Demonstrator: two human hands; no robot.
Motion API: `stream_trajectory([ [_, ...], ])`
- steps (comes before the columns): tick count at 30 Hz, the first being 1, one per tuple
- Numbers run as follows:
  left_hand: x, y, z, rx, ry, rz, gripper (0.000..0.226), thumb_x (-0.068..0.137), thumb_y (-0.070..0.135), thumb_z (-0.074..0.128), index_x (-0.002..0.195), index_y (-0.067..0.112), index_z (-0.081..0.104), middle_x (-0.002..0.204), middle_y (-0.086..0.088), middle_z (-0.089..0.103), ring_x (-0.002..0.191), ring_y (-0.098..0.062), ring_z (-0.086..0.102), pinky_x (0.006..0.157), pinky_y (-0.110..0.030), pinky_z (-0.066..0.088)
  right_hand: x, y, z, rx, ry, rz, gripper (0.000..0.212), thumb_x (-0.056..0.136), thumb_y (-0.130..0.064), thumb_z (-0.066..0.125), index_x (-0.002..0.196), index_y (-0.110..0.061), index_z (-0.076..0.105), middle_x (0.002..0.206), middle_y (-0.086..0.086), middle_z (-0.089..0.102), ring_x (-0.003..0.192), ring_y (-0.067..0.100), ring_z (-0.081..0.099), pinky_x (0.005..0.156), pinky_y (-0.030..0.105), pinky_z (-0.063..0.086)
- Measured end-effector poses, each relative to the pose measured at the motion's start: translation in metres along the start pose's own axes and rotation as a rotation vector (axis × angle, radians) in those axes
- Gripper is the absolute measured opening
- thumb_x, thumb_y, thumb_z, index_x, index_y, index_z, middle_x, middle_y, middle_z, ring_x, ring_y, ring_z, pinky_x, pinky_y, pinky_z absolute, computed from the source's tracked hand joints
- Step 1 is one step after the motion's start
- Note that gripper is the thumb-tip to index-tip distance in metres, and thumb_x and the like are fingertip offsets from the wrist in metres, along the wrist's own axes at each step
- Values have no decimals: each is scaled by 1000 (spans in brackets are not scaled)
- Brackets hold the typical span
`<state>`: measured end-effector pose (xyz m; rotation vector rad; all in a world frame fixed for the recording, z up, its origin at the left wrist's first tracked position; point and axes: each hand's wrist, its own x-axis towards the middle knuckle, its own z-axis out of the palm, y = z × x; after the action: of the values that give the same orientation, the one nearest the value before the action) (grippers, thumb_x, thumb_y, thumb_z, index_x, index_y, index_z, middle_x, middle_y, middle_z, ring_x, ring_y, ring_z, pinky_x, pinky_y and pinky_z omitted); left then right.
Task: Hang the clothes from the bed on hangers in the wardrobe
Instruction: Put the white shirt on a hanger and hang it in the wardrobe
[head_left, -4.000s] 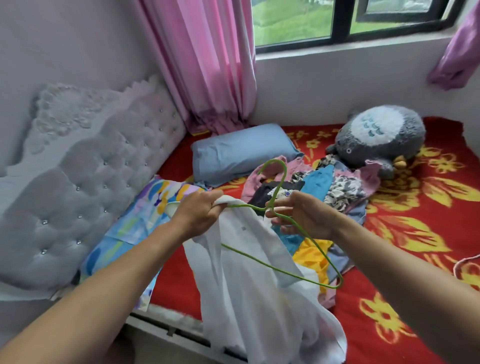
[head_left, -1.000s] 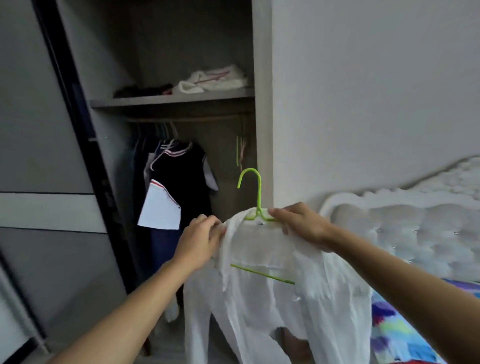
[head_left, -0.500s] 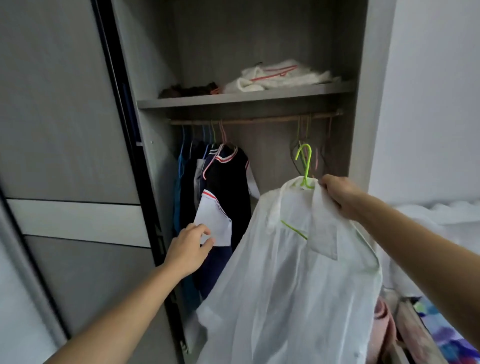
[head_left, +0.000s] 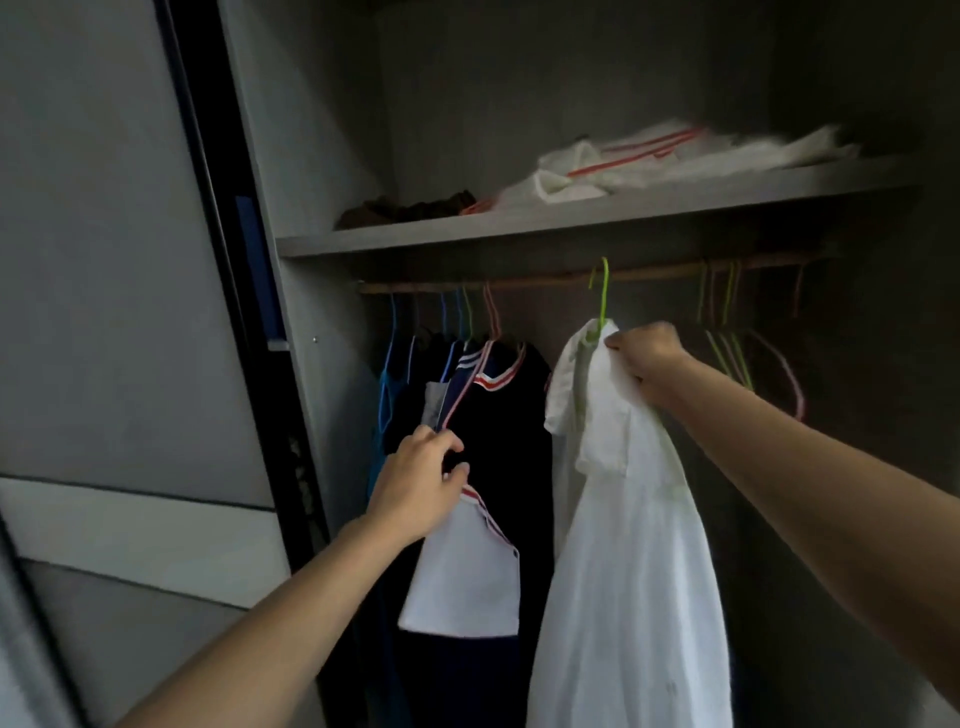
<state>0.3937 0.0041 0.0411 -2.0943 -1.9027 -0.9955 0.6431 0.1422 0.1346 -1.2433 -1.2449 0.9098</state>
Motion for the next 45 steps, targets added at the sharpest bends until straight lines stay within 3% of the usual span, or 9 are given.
stream_trajectory([
  [10,98,-61,30,-46,21,8,20,92,29,59,110,21,61,101,6,50,93,-15,57,79,-41,51,144,-10,103,-38,31,-84,41,79,-29,69,107,0,62,103,18,68,91,34,68,74,44,57],
  [15,136,-91,32,-142,78,94,17,94,21,55,108,20,63,98,8,54,86,-9,60,79,-38,52,150,24,152,-93,37,-83,36,89,-29,62,106,2,60,100,18,66,92,33,66,81,42,55],
  [20,179,-94,35,-186,156,219,14,92,21,58,104,20,64,95,11,52,79,-12,60,71,-38,51,137,38,174,-155,-81,-136,20,89,-23,67,83,-7,57,67,9,56,57,21,57,50,28,49],
  [22,198,-90,38,-206,176,297,14,91,22,57,103,21,63,97,9,53,85,-15,61,70,-37,50,130,32,161,-226,-93,-178,25,91,-32,65,87,-8,62,68,12,63,57,23,61,49,30,52],
  [24,214,-77,41,-233,194,391,13,89,23,55,100,21,63,97,7,56,86,-17,61,71,-37,50,124,23,133,-469,82,-279,32,88,-42,65,101,-12,69,90,12,72,81,29,69,68,39,56],
  [26,223,-56,46,-271,186,514,16,87,26,53,96,18,64,94,2,59,88,-21,60,73,-36,49,113,16,94,-783,359,-329,32,87,-45,63,109,-22,68,105,5,71,101,28,65,80,36,51],
  [29,229,-17,61,-279,70,720,21,84,32,49,88,18,64,88,-3,62,88,-28,61,79,-37,50,93,17,31,-1136,605,-342,25,89,-35,59,107,-19,65,108,10,63,105,34,58,74,37,47],
  [36,245,22,110,119,-331,752,34,89,50,54,111,25,60,111,-7,66,106,-31,60,86,-37,50,69,48,-51,-1606,618,-119,30,94,-21,48,122,-17,54,115,8,58,104,31,60,70,36,43],
  [45,256,11,125,160,-469,684,38,91,47,55,116,19,60,120,-8,62,111,-29,57,87,-33,46,75,31,-52,-1436,660,-311,21,93,-30,51,109,-21,61,104,8,66,90,35,63,65,36,40],
])
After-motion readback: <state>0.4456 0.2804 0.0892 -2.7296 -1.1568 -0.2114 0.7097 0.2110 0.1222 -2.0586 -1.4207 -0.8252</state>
